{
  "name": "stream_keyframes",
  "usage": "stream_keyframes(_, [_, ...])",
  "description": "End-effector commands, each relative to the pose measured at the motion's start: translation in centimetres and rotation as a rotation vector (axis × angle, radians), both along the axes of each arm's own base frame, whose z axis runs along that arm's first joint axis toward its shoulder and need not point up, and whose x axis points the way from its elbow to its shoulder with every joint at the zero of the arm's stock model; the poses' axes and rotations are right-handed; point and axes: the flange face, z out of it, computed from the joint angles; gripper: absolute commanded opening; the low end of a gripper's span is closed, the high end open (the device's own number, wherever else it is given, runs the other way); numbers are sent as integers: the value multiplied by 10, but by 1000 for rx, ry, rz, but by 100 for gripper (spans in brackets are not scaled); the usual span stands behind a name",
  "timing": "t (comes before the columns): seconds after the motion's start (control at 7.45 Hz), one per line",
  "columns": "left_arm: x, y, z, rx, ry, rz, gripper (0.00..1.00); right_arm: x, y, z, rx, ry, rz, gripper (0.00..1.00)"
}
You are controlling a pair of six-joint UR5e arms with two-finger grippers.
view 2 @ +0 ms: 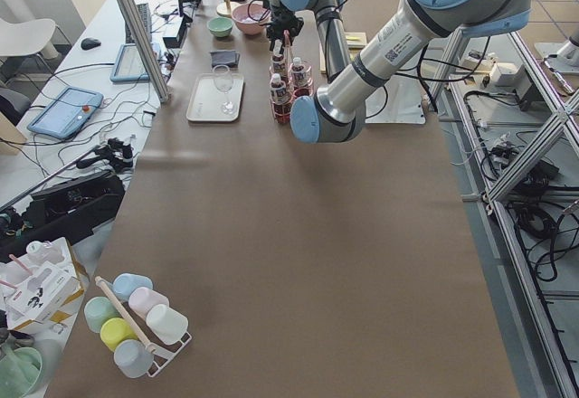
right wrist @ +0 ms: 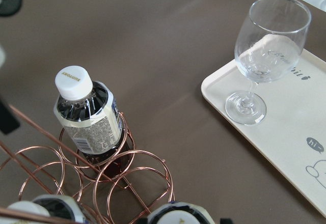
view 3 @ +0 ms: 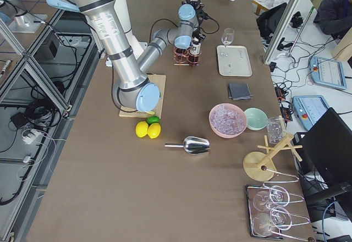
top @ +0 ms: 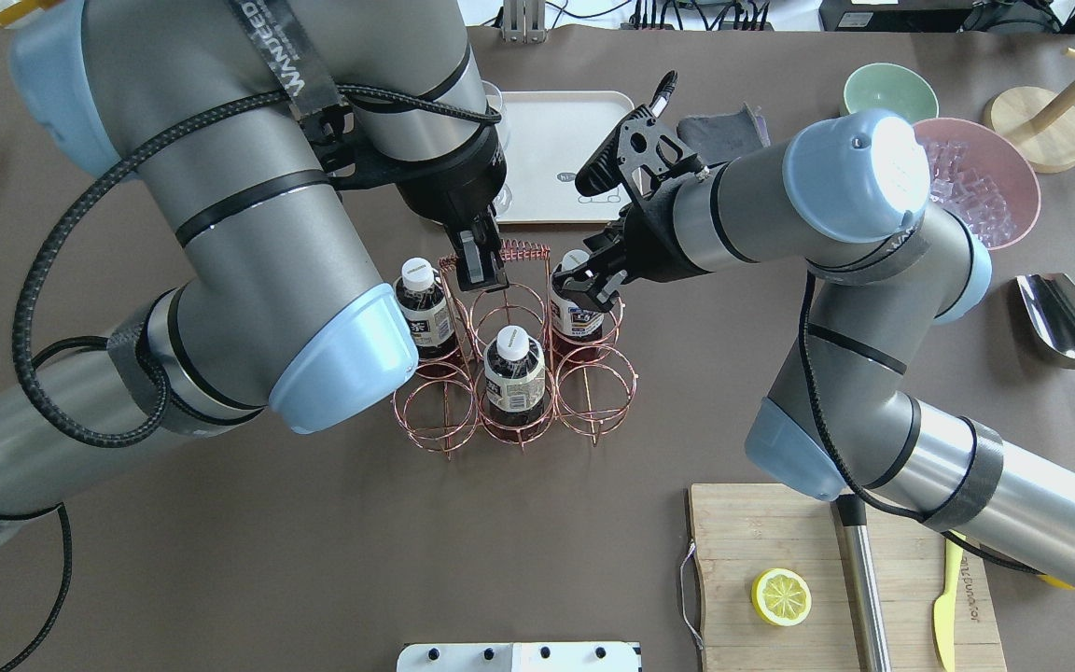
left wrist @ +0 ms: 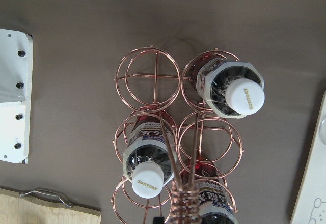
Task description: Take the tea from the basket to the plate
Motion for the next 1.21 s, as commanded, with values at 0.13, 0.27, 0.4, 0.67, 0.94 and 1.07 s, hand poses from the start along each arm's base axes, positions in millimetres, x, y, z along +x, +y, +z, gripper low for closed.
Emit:
stream_keyframes(0.13, [0,0,1,-1,-1,0,0,0,0,1,-9,-2,2,28])
stream_keyframes(0.27, [0,0,1,-1,-1,0,0,0,1,0,-8,-3,1,9])
stream_keyframes(0.4, [0,0,1,-1,-1,0,0,1,1,1,-8,-2,1,0])
stream_keyframes(0.67, [1,-1,2,-3,-3,0,0,7,6,1,0,-8,-8,0])
stream_keyframes(0.94, [1,-1,2,-3,-3,0,0,15,14,-3,13,-20,-23,0])
stream_keyframes(1.07, [1,-1,2,-3,-3,0,0,19,18,-5,23,-25,-28,0])
